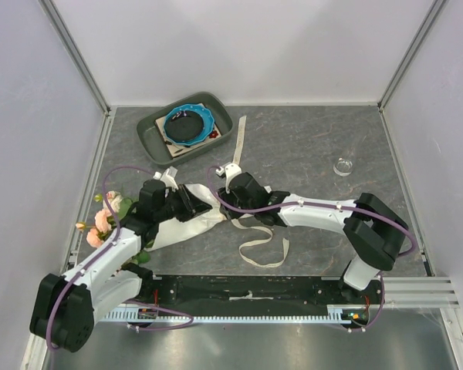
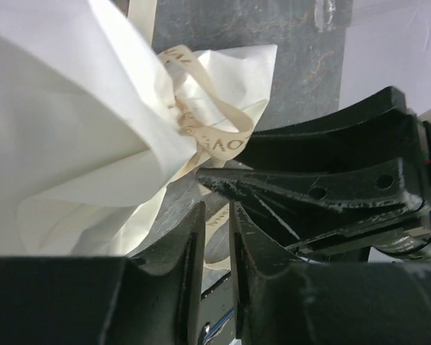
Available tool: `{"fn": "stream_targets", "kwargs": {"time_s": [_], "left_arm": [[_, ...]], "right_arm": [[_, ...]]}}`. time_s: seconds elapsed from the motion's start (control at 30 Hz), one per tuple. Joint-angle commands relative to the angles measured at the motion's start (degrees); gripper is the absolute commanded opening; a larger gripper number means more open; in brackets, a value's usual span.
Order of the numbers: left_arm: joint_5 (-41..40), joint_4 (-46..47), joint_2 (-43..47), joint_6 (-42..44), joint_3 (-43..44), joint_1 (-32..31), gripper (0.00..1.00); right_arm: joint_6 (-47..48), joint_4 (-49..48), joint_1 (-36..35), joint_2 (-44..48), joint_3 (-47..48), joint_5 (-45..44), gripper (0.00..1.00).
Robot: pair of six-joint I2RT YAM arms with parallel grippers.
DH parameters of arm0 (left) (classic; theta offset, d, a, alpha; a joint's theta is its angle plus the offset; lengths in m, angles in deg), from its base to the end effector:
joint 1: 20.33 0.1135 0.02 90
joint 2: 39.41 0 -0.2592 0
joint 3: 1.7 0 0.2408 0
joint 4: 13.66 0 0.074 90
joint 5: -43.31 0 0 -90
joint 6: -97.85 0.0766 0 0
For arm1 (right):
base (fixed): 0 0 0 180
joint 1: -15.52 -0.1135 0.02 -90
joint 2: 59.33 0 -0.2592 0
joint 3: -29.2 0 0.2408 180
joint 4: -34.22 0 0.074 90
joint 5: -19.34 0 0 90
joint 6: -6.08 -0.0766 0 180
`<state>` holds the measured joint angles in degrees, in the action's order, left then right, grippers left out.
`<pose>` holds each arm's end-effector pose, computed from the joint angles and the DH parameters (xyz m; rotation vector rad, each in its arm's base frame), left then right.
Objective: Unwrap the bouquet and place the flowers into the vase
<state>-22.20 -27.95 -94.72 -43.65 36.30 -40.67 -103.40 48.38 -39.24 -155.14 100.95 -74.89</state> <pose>0.1997 -0.1079 0.1797 -0.3475 2.2807 -1.1534 0.2263 0.3106 0.1802 -0.6602 2.2128 0.6083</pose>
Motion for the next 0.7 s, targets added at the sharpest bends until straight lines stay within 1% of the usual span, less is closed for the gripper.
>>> {"fn": "stream_targets", "kwargs": {"time_s": [0.0,0.17,0.2,0.27,0.37,0.4,0.47,0.6,0.67], "left_arm": [[-0.8,0.2,-0.1,2.5,3.5,0.7,0.26],[0.6,2.6,-5.1,2.5,3.8,2.6,0.24],[0.7,2.9,-5.8,2.5,3.7,2.8,0.23],[0.6,3.5,-7.2,2.6,3.6,3.3,0.22],[0.7,4.3,-8.1,2.8,3.1,4.0,0.21],[0.7,4.6,-8.1,2.8,3.1,4.3,0.21],[1.1,4.8,-8.5,2.7,2.9,4.3,0.2],[1.5,5.0,-8.5,2.5,2.5,4.3,0.2],[1.8,5.2,-8.6,2.5,2.3,4.3,0.2]], "right_arm": [[0.3,-0.3,-0.4,2.8,2.7,-1.7,0.41],[-0.1,0.2,-0.6,3.0,3.3,-4.3,0.44],[-0.1,0.2,-0.7,3.1,3.4,-4.8,0.47],[0.4,1.9,-1.1,3.4,3.4,-5.5,0.48],[0.2,1.1,-1.6,2.7,3.7,-2.0,0.4],[0.0,0.8,-1.6,2.4,3.7,-1.6,0.31],[-0.6,-1.2,-1.6,1.4,3.6,-0.8,0.23],[-0.5,-2.2,-1.6,-0.2,4.2,-2.0,0.23],[-0.1,-2.1,-1.7,-1.1,4.5,-2.6,0.26]]}}
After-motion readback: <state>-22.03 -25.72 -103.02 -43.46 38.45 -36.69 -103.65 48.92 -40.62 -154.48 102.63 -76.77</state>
